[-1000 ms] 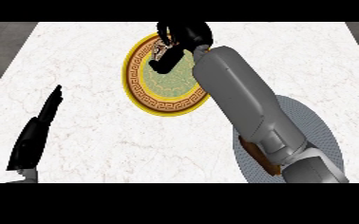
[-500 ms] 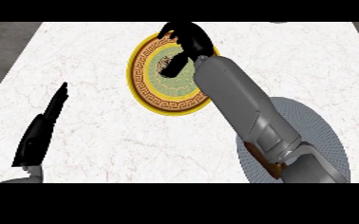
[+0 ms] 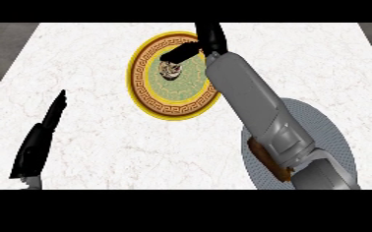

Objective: Pick the cupcake from the placemat and place it in the plate

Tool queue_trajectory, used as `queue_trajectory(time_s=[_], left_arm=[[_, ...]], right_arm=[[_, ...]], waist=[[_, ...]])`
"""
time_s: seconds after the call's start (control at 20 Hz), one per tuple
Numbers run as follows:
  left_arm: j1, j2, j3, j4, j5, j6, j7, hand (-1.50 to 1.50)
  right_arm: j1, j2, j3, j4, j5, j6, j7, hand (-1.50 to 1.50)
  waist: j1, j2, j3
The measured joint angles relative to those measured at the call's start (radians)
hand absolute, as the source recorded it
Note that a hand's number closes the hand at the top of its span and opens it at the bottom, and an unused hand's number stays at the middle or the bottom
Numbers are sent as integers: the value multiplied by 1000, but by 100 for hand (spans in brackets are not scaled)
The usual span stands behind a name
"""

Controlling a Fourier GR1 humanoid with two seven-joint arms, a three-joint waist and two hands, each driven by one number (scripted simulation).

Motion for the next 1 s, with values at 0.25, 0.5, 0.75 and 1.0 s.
queue_trajectory(time_s=[0.25, 0.5, 0.75, 1.0], left_arm=[[24, 10, 18, -36, 18, -12, 13, 0], [9, -1, 16, -24, 13, -5, 21, 0], [7, 8, 25, -21, 14, -12, 12, 0], [18, 10, 31, -14, 13, -16, -6, 0]], right_arm=[[34, -50, -121, -7, -85, 3, -77, -150], [100, -131, -234, -18, -180, 111, -219, -150], [164, -238, -297, 13, -219, 256, -371, -150], [183, -322, -329, 91, -214, 358, -477, -150]], waist=[[-16, -3, 1], [-26, -3, 1], [-27, -3, 1], [-22, -3, 1]])
